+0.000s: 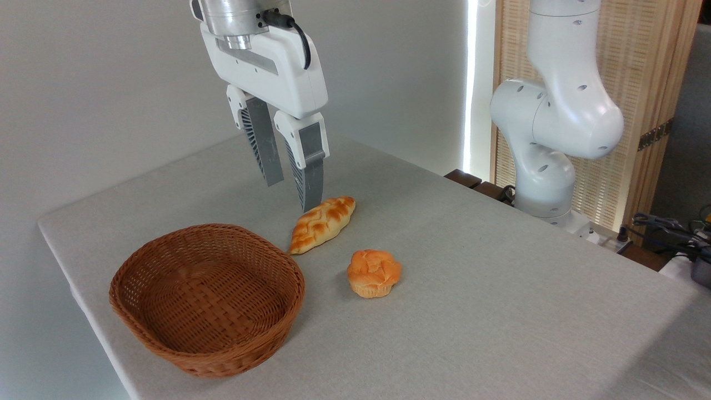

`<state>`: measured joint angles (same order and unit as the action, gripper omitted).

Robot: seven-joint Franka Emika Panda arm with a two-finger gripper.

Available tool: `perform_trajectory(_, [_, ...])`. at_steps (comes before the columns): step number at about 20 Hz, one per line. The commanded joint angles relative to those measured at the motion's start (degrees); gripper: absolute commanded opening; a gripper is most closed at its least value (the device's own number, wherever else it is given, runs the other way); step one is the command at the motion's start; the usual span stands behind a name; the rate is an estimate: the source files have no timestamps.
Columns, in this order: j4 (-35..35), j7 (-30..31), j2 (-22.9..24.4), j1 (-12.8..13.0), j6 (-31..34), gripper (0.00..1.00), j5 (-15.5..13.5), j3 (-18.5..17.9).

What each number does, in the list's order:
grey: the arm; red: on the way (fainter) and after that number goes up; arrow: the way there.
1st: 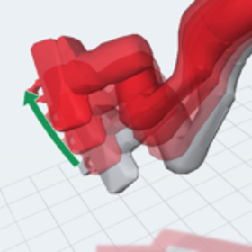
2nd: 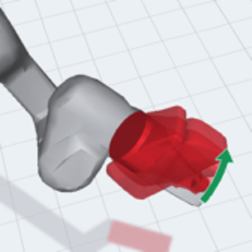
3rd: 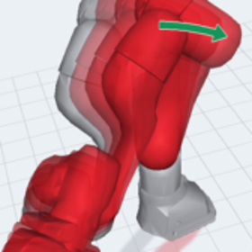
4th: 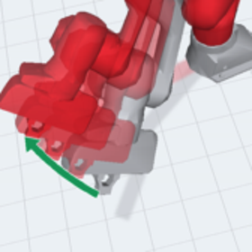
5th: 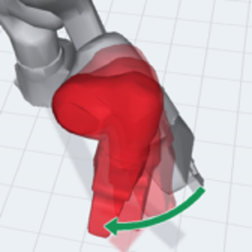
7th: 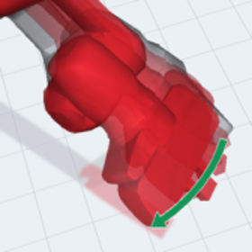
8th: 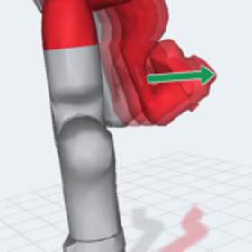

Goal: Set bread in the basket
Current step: 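Lower the open gripper over the elongated golden bread roll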

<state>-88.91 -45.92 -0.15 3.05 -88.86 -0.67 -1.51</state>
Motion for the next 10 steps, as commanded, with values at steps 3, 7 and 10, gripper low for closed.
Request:
perform_trajectory(3, [-0.8, -0.6, 0.2, 0.5, 1.9, 1.0, 0.1, -0.3])
perform_trajectory(7, [-0.8, -0.7, 0.2, 0.5, 1.9, 1.0, 0.1, -0.3])
perform_trajectory(10, [-2.8, -0.6, 0.9, 0.5, 0.4, 1.0, 0.1, -0.2])
